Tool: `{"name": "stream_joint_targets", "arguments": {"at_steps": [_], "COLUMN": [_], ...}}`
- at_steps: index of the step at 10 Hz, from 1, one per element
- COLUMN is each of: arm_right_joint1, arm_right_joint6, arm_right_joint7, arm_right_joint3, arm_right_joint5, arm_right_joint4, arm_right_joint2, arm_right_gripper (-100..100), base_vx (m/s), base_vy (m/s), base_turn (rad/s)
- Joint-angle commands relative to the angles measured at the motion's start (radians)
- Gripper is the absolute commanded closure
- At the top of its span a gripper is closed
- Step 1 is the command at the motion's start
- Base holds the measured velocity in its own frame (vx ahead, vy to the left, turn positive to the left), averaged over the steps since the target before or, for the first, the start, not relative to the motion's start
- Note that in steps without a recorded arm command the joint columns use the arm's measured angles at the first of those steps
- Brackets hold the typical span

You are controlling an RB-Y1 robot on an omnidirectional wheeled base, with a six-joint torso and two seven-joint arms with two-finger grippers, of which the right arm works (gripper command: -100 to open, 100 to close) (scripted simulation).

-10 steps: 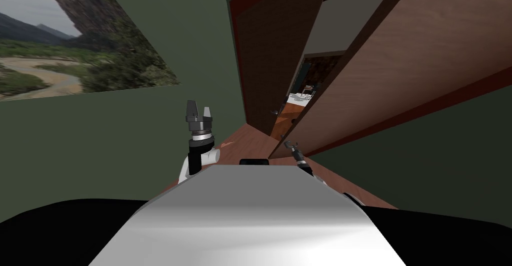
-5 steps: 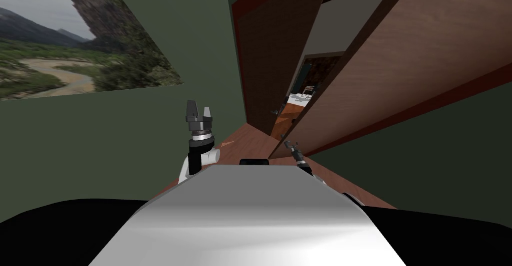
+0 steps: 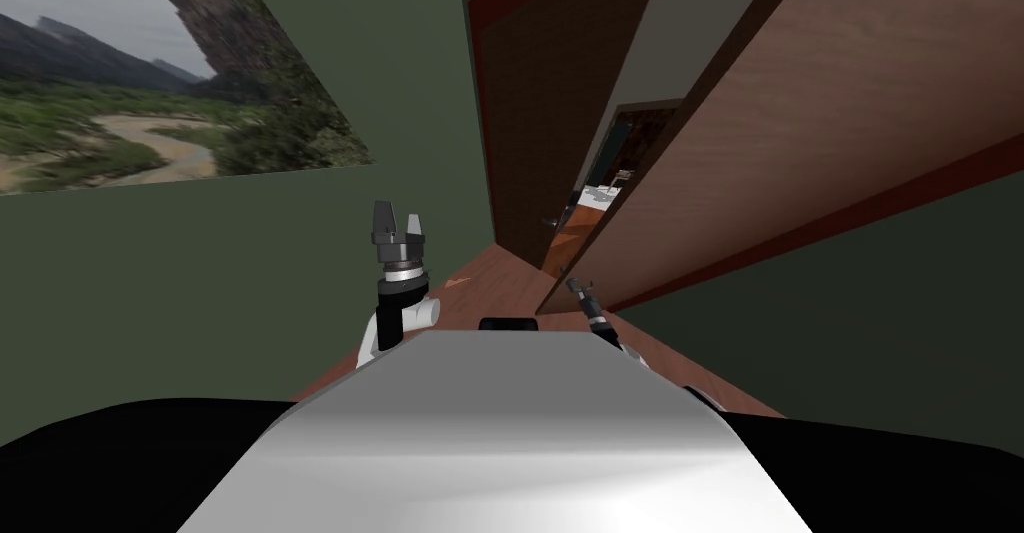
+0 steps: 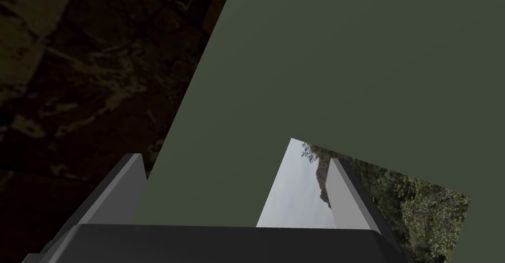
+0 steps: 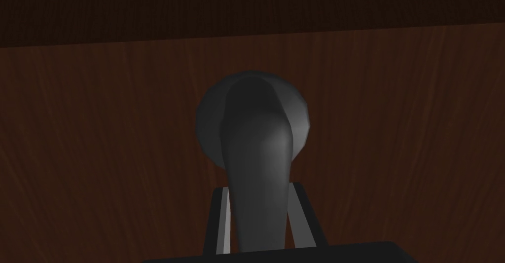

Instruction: Pull the door open

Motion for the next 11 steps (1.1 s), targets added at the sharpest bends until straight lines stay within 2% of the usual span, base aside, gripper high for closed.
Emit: {"name": "stream_joint_targets", "arguments": {"at_steps": [1,2,4,6,8,10,11], "arm_right_joint1": [0.0,-0.002,-0.002,-0.002,-0.007,-0.008,-0.011], "arm_right_joint6": [0.026,0.044,0.044,0.044,0.078,0.087,0.11], "arm_right_joint7": [0.012,0.017,0.017,0.017,0.028,0.03,0.037], "arm_right_joint3": [0.005,0.001,0.001,0.001,-0.007,-0.009,-0.014], "arm_right_joint5": [0.023,0.033,0.033,0.033,0.051,0.055,0.067], "arm_right_joint4": [-0.022,-0.039,-0.028,-0.039,-0.071,-0.079,-0.101], "arm_right_joint2": [0.029,0.038,0.038,0.038,0.054,0.058,0.069], "arm_right_gripper": [100,100,100,100,100,100,100], "base_vx": [-0.16,-0.245,-0.103,0.009,-0.08,-0.092,-0.133], "base_vy": [-0.058,-0.093,-0.028,0.006,-0.05,-0.06,-0.108], "base_turn": [0.071,0.094,0.008,-0.023,0.085,0.046,0.076]}}
